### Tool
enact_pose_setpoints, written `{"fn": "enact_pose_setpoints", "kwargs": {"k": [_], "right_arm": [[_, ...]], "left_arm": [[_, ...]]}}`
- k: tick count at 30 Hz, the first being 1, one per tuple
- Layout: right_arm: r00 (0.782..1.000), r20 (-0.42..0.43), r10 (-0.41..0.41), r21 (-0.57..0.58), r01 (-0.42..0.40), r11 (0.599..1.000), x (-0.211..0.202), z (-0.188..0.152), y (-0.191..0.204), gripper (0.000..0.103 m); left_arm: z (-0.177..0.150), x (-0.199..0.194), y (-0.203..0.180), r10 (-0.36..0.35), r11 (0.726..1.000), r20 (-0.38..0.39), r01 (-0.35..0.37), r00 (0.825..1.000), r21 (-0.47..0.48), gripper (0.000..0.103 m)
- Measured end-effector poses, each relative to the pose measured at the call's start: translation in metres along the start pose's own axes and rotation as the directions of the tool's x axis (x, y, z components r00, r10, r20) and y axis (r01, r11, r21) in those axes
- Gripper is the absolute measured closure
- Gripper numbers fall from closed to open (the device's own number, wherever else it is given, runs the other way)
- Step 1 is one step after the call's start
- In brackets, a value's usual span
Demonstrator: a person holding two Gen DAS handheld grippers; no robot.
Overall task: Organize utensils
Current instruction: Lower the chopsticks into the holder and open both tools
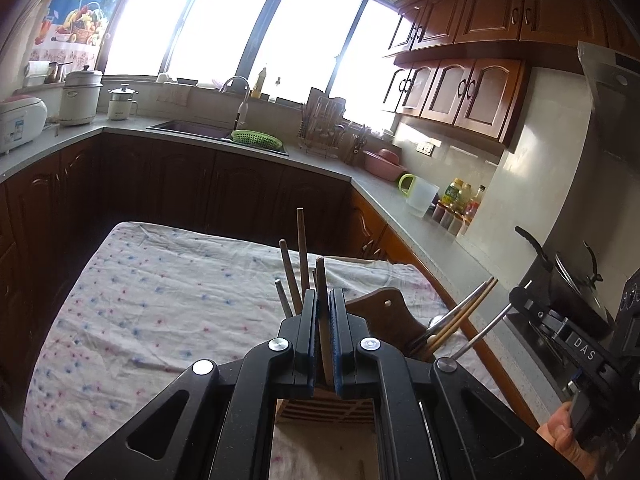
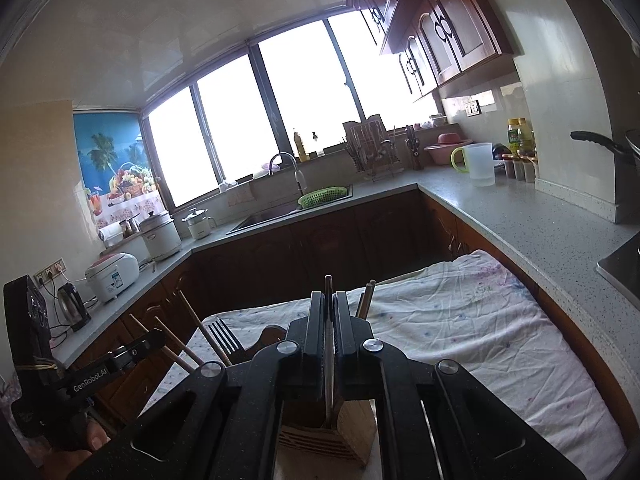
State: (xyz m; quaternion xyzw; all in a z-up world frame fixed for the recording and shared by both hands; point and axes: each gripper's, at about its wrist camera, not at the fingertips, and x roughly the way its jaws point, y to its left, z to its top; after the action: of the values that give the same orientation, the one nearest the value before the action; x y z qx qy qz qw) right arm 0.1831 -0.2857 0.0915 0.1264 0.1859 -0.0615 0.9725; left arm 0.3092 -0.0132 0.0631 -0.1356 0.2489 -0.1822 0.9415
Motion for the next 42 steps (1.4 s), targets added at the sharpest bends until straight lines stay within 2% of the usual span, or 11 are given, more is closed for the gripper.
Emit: {"fn": "enact_pose_setpoints", "kwargs": {"k": [17, 40, 42], "right_arm": [[0.997, -0.073, -0.012, 0.018, 0.014, 1.0, 0.019, -0.017, -0.005, 0.098], [0.997, -0.081, -0.012, 0.032, 0.014, 0.999, 0.019, -0.018, -0.008, 0.098], [0.996, -0.084, -0.009, 0.035, 0.012, 0.999, 0.019, -0.019, -0.009, 0.095]], "left_arm": [[-0.008, 0.001, 0.0, 0.001, 1.0, -0.044, -0.002, 0.999, -0.022, 0.099], [-0.009, 0.001, 0.0, -0.001, 0.999, -0.066, -0.001, 0.998, -0.033, 0.099], [-0.01, 0.001, 0.001, -0.005, 0.999, -0.074, 0.002, 0.997, -0.038, 0.098]]}}
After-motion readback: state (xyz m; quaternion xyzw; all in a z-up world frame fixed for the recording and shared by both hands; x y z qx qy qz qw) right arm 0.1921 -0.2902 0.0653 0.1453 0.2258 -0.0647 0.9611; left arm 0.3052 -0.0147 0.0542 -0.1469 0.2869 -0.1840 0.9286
